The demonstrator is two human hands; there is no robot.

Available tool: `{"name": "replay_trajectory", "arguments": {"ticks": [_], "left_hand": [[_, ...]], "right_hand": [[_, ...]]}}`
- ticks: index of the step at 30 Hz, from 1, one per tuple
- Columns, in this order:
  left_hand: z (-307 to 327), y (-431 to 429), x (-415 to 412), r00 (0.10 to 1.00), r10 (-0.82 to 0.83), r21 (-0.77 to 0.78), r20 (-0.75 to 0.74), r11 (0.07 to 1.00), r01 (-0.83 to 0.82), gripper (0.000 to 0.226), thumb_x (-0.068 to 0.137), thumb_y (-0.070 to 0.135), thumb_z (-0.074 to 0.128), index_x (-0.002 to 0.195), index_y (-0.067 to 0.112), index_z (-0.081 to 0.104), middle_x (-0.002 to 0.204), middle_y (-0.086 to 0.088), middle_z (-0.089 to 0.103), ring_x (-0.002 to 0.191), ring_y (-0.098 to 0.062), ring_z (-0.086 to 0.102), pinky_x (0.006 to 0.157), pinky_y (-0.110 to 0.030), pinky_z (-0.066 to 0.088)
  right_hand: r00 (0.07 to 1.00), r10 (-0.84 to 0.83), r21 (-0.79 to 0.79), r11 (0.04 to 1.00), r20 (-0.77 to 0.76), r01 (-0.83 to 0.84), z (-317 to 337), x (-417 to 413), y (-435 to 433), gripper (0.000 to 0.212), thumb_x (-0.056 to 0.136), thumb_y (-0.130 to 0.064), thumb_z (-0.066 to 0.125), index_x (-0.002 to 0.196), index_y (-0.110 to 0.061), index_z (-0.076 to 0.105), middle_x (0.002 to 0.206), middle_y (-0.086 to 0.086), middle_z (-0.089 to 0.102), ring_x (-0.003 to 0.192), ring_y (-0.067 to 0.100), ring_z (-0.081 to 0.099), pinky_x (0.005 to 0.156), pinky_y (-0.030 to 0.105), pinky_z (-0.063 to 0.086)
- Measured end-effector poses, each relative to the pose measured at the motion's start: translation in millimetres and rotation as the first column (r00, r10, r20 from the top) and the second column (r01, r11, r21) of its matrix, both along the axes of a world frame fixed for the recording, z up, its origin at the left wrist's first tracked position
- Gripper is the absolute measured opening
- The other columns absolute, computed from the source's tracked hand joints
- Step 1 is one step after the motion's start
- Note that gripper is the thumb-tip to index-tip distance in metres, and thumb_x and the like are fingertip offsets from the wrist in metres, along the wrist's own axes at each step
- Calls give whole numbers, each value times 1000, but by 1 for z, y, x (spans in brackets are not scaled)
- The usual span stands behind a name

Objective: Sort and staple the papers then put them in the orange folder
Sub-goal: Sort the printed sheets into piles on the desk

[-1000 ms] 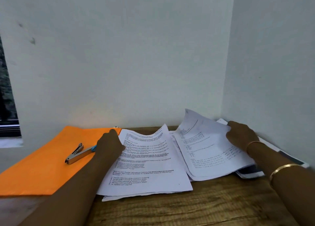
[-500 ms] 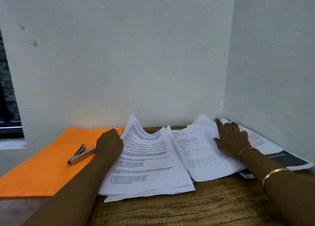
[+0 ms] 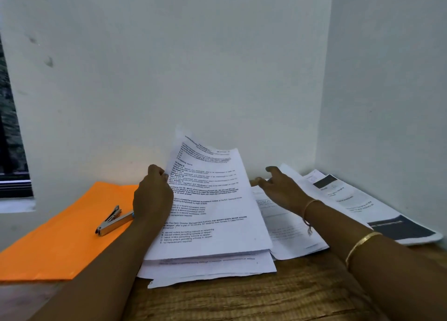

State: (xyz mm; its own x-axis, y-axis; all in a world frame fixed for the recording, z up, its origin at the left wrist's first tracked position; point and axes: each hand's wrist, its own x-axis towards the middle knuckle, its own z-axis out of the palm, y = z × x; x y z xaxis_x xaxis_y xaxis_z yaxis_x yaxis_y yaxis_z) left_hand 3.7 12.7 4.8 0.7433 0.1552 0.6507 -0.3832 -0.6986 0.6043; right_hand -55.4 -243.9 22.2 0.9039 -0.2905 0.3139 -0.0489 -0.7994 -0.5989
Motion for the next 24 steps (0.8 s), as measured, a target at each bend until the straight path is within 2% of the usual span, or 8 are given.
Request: {"name": "replay_trajectory", "arguments": {"ticks": [3,5,7,11,14,17,20,24], "left_hand": [[3,-3,-4,1000,-19,-68,9,997,19,17,100,16,39,107,5,48,90,-17,60,72,-27,46,61,-33,33],[5,-5,-7,1000,-24,-93,12,995,25,17,100,17,39,107,5,48,92,-17,61,73,-26,45,64,-34,34],[6,-6,-8,1000,-22,-100,19,995,24,17,100,18,39,107,6,48,94,-17,62,74,-26,45,64,-33,34],[7,-6,-10,999,-16,-98,29,995,18,19,100,18,38,108,5,48,92,-17,61,72,-24,45,61,-33,32],[8,-8,-11,999,-30,-113,24,993,33,19,100,18,38,108,4,49,92,-16,61,72,-23,46,61,-33,31],[6,-10,-9,998,-64,-145,0,987,63,20,99,16,41,112,4,50,99,-16,63,78,-21,47,65,-32,34],[3,-12,-6,992,-116,-165,-38,980,109,22,99,17,43,115,4,50,103,-16,64,85,-26,53,67,-31,34],[-3,-14,1,971,-227,-153,-69,965,215,19,98,21,45,108,8,54,104,-11,65,84,-26,58,66,-31,40]], "right_hand": [[989,137,262,958,-64,-116,11,-2,18,75,90,-45,55,147,-12,20,129,9,53,118,23,50,97,31,38],[976,201,430,891,-86,-146,16,-5,25,58,88,-43,56,135,-15,34,105,3,60,92,17,56,83,31,41],[972,227,559,815,-67,-152,20,-7,31,38,89,-46,52,110,-14,50,83,-1,60,71,14,56,72,29,45],[968,249,703,696,-40,-150,25,-11,31,45,96,-56,35,92,-20,60,83,0,63,73,16,58,65,28,48],[948,310,696,696,-68,-177,26,-16,29,37,95,-52,43,92,-22,63,87,0,65,78,19,59,70,30,49],[944,309,643,748,-118,-165,25,-16,26,5,93,-14,53,96,-12,56,97,8,61,81,24,58,71,32,50],[965,215,614,785,-151,-79,26,-12,21,14,88,5,44,88,-7,51,92,14,52,76,27,50,65,30,46],[988,18,464,884,-153,56,31,-11,9,30,91,6,36,66,-11,37,67,7,36,57,18,34,53,22,32]]}}
